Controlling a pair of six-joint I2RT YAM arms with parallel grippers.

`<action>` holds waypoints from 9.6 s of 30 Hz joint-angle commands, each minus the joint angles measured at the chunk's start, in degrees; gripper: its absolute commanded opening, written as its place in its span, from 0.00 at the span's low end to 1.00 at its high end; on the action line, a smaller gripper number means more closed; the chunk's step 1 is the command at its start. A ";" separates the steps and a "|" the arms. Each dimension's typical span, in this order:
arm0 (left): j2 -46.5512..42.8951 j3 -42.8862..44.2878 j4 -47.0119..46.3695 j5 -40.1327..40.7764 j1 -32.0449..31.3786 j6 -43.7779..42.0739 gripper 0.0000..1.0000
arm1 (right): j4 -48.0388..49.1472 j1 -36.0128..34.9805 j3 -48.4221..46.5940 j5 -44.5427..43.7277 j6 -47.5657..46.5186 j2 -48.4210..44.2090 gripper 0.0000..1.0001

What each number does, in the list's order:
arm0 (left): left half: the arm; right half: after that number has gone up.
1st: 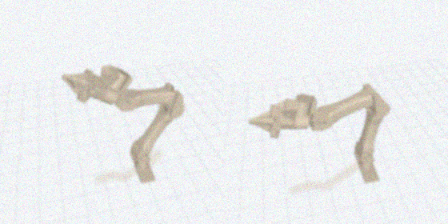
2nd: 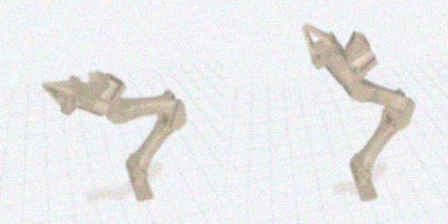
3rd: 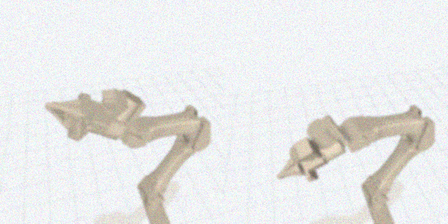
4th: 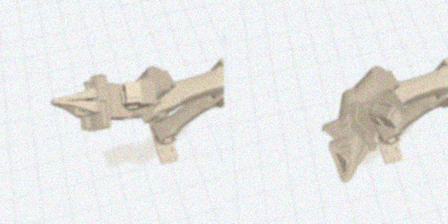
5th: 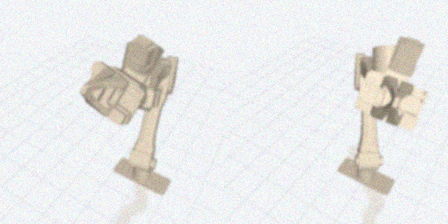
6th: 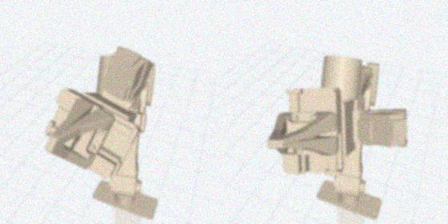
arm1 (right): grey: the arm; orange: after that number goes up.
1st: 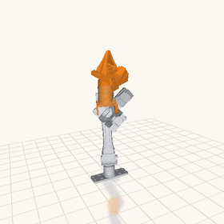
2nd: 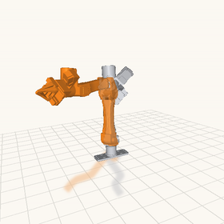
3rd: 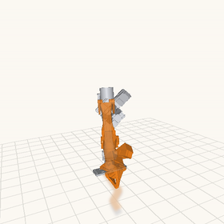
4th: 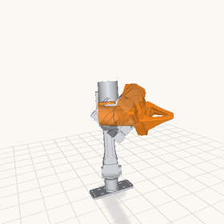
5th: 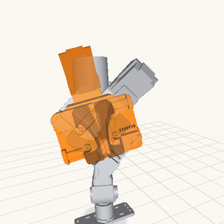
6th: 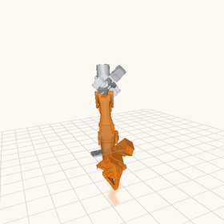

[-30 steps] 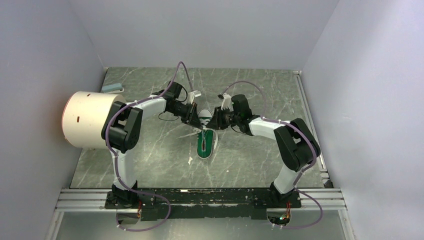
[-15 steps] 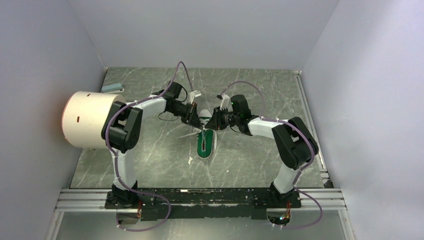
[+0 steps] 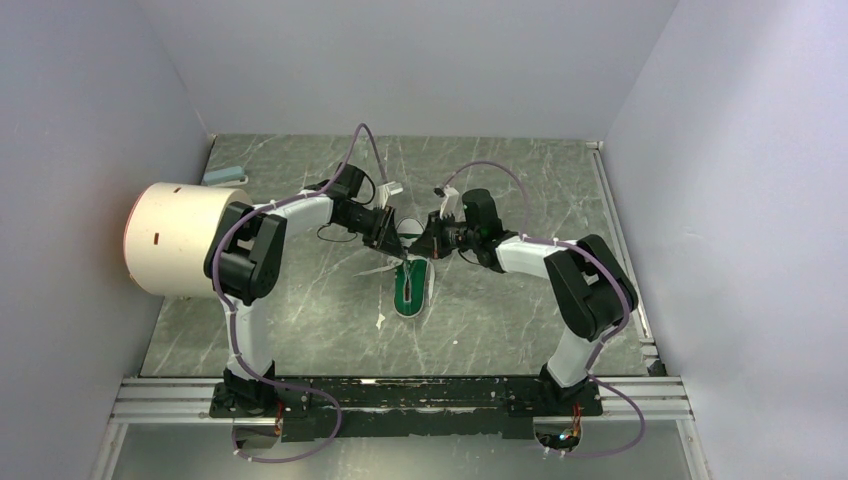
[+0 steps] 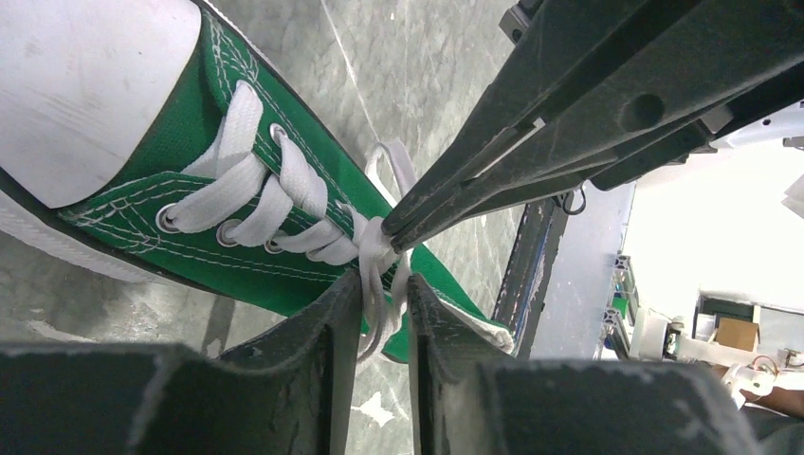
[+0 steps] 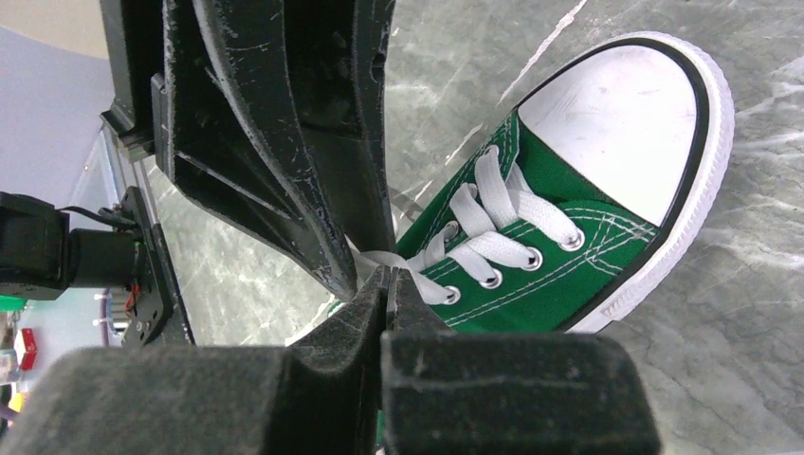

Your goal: Tie the shoes

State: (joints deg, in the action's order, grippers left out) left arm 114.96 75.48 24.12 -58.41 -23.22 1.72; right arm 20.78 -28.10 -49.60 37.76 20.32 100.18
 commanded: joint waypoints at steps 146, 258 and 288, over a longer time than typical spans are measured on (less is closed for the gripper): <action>2.10 -5.50 -25.76 -5.19 -0.16 11.67 0.05 | 6.59 4.97 1.45 10.21 -11.97 2.63 0.26; -13.44 -28.44 -13.66 9.99 3.80 7.09 0.05 | -28.06 3.93 -3.01 -37.11 8.95 -7.41 0.00; -9.94 -22.00 -11.44 3.35 3.71 4.62 0.05 | -11.63 5.93 -4.05 1.87 39.43 5.52 0.49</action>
State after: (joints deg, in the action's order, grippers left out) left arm 104.27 51.62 10.33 -53.21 -19.70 8.32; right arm 7.44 -20.84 -52.71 40.07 56.82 104.97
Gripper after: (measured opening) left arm 0.055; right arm 0.499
